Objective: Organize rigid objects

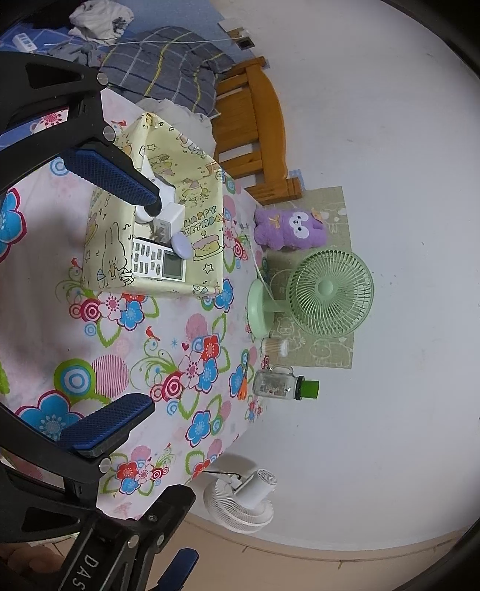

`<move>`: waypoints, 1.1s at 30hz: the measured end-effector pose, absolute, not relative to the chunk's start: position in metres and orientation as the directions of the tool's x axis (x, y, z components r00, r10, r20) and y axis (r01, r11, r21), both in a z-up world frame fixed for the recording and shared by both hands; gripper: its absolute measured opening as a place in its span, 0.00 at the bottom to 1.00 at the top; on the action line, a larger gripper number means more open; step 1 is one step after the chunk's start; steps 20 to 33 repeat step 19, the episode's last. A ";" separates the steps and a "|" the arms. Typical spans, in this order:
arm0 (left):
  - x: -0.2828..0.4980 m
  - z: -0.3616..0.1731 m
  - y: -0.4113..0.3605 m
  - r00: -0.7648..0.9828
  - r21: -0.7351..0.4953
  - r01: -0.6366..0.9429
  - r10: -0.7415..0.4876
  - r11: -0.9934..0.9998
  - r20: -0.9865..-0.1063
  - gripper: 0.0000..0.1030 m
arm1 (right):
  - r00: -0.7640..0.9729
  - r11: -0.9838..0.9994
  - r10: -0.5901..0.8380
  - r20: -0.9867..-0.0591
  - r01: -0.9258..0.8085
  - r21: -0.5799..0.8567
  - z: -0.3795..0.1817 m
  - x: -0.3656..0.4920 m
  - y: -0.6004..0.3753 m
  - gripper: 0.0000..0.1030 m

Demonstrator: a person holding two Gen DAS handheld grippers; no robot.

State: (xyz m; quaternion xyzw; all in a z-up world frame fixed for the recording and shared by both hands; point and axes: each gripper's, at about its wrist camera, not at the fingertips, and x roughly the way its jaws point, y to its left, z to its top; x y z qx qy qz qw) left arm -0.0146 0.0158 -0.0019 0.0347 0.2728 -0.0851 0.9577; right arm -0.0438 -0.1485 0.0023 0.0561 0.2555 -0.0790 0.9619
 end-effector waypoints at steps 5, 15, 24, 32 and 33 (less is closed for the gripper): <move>-0.014 -0.002 0.017 0.835 0.014 0.175 -0.141 0.984 -0.531 1.00 | 0.856 0.981 -0.125 -0.501 0.183 0.067 0.003 -0.044 -0.149 1.00; -0.014 -0.001 0.018 0.836 0.015 0.171 -0.137 0.985 -0.532 1.00 | 0.856 0.981 -0.125 -0.501 0.184 0.069 0.003 -0.044 -0.148 1.00; -0.014 -0.001 0.018 0.835 0.015 0.169 -0.135 0.985 -0.533 1.00 | 0.857 0.981 -0.126 -0.500 0.183 0.067 0.003 -0.044 -0.149 1.00; -0.014 -0.001 0.018 0.835 0.015 0.169 -0.135 0.985 -0.533 1.00 | 0.857 0.981 -0.126 -0.500 0.183 0.067 0.003 -0.044 -0.149 1.00; -0.014 -0.001 0.018 0.835 0.015 0.169 -0.135 0.985 -0.533 1.00 | 0.857 0.981 -0.126 -0.500 0.183 0.067 0.003 -0.044 -0.149 1.00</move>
